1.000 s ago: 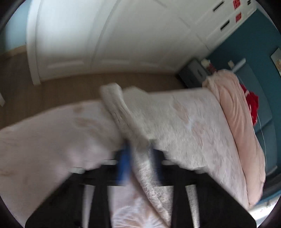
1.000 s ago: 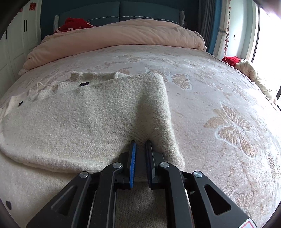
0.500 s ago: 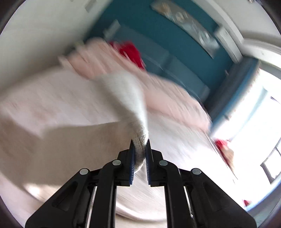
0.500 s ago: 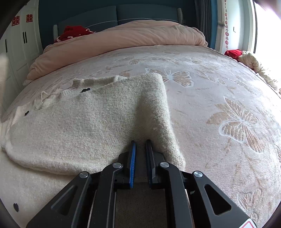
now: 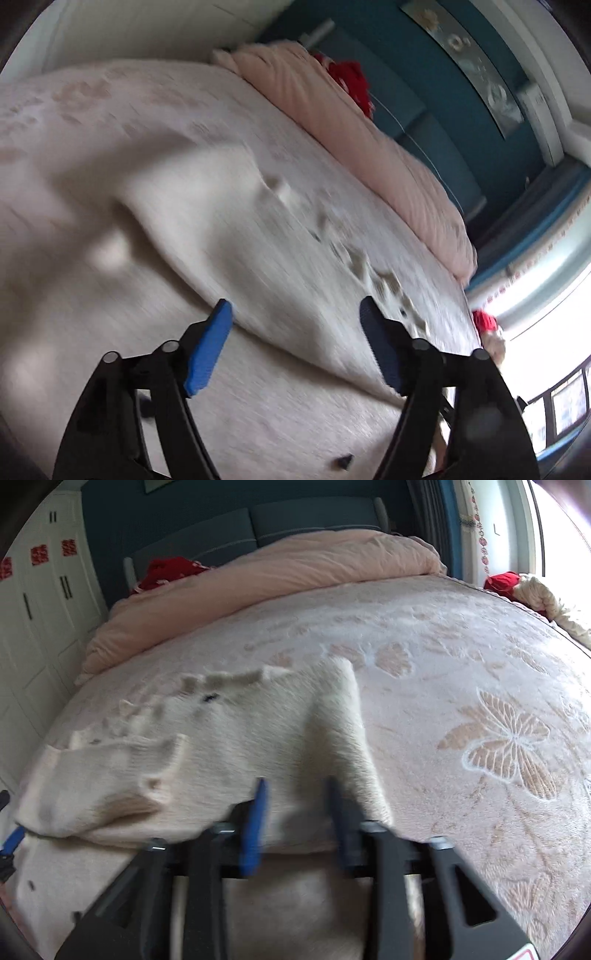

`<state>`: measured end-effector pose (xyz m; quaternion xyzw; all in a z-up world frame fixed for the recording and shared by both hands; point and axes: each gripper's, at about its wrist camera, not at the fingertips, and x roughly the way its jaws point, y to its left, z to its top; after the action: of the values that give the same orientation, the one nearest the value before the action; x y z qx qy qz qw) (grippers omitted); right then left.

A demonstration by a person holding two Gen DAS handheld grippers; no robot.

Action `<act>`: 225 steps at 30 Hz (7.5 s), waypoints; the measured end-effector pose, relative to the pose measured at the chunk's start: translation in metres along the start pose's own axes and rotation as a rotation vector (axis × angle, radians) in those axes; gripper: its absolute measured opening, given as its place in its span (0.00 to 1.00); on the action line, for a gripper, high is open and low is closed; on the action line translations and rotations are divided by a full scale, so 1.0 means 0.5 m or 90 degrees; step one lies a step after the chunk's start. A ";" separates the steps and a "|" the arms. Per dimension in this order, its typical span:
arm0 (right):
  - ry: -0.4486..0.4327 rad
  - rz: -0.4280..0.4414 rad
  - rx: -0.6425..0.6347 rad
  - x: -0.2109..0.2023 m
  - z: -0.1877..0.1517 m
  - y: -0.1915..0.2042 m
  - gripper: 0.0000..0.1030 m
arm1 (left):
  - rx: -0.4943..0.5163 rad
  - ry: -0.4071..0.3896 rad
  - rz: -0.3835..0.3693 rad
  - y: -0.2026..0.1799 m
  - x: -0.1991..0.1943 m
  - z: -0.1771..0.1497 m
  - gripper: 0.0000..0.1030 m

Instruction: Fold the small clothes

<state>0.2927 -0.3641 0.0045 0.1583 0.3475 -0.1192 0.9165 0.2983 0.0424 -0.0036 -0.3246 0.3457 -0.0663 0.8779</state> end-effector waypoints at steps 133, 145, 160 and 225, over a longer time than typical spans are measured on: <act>0.160 0.086 -0.122 0.055 0.045 0.013 0.00 | -0.025 -0.035 0.011 0.123 0.103 0.011 0.09; 0.158 -0.015 -0.006 -0.029 0.024 -0.121 0.00 | -0.028 -0.019 0.025 0.110 0.106 0.022 0.09; 0.266 0.028 0.094 -0.441 -0.352 -0.225 0.59 | 0.050 0.162 0.074 0.215 -0.360 -0.125 0.87; 0.070 0.077 0.079 -0.384 -0.062 -0.148 0.26 | 0.131 0.146 0.100 0.009 -0.243 0.013 0.17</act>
<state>0.1098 -0.3997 0.0966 0.2417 0.3788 -0.0759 0.8901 0.2105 0.0907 0.0658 -0.1950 0.4597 -0.0691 0.8637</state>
